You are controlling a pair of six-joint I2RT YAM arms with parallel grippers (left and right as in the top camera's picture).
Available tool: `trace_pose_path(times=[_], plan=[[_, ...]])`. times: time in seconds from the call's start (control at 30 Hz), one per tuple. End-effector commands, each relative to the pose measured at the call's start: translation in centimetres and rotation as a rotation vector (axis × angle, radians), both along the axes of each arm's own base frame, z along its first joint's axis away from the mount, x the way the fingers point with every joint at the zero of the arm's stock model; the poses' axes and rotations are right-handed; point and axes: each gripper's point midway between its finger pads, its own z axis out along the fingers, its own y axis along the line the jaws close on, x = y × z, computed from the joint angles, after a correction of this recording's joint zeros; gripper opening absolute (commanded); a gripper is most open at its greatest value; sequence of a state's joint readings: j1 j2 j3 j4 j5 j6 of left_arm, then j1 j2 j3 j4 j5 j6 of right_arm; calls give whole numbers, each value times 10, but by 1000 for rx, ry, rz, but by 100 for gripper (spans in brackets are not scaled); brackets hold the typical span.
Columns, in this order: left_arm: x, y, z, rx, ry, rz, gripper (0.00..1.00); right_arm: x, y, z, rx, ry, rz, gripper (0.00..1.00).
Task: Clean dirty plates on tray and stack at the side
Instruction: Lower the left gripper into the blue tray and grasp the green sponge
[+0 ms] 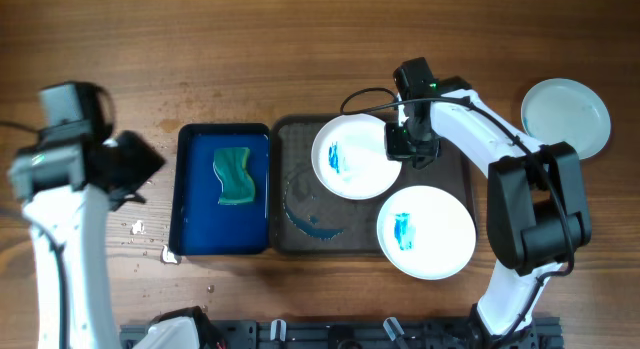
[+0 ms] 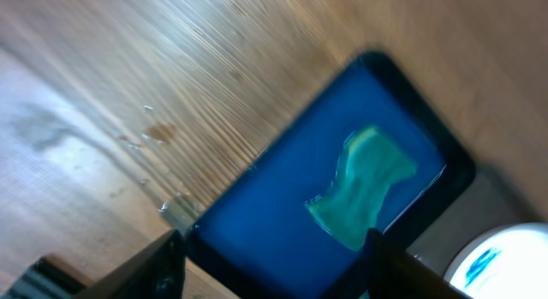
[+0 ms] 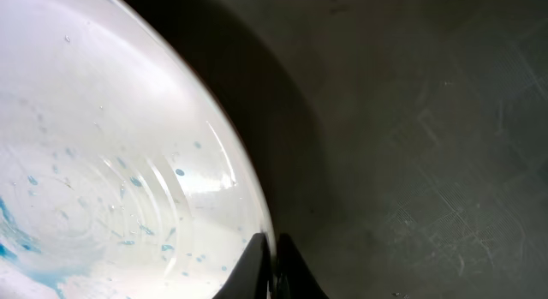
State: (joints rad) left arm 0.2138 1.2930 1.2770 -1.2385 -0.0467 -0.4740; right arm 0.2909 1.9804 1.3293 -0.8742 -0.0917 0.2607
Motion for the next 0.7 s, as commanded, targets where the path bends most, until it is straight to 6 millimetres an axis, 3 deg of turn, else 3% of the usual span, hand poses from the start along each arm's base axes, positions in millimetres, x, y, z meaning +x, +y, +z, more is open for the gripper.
trace_pose_path(times=[0.0, 0.1, 0.2, 0.27, 0.67], plan=[[9, -38, -49, -49, 101, -180, 74, -4, -8, 0, -38, 5, -4, 5], [21, -64, -77, -49, 138, -288, 77, -7, -8, 0, -38, 15, -3, 5], [31, -84, -93, -51, 160, -355, 79, -8, -9, 0, -39, 20, 1, 4], [34, -98, -106, -54, 189, -387, 72, -9, -9, 0, -40, 23, 4, 5], [32, -109, -160, -100, 337, -372, 53, -11, -10, 0, -42, 31, 3, 4]])
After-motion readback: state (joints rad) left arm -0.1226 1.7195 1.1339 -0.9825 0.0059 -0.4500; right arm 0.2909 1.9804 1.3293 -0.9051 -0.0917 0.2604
